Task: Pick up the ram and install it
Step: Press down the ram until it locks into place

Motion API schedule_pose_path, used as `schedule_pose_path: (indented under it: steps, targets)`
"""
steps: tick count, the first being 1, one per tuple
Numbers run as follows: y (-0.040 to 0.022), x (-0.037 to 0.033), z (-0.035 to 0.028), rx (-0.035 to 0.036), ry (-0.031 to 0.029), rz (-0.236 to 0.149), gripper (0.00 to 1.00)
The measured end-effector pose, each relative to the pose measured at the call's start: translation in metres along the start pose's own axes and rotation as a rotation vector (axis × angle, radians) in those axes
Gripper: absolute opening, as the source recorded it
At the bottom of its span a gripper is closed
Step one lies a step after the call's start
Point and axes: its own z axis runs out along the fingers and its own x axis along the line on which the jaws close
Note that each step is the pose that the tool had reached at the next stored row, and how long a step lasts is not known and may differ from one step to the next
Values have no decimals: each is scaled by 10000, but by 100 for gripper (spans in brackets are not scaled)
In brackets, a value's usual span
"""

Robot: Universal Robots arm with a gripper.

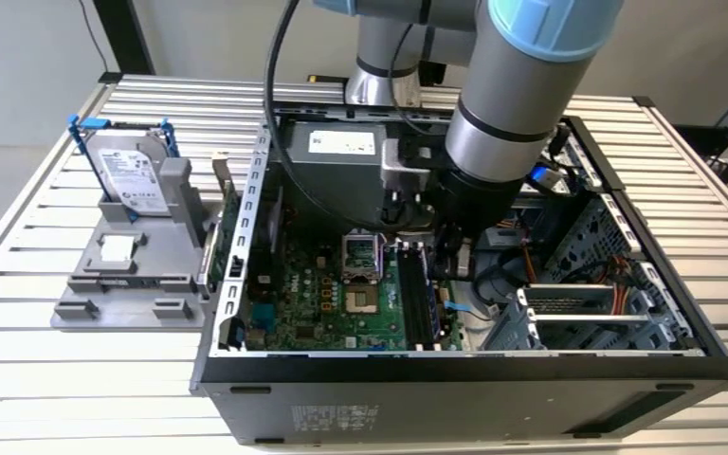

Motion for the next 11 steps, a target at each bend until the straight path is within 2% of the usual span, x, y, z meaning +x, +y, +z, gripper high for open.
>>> schedule_pose_path:
  steps: [8,11]
  targets:
    - [3,-19,16,5,29,-989,0]
    - [3,-20,18,7,33,-1053,0]
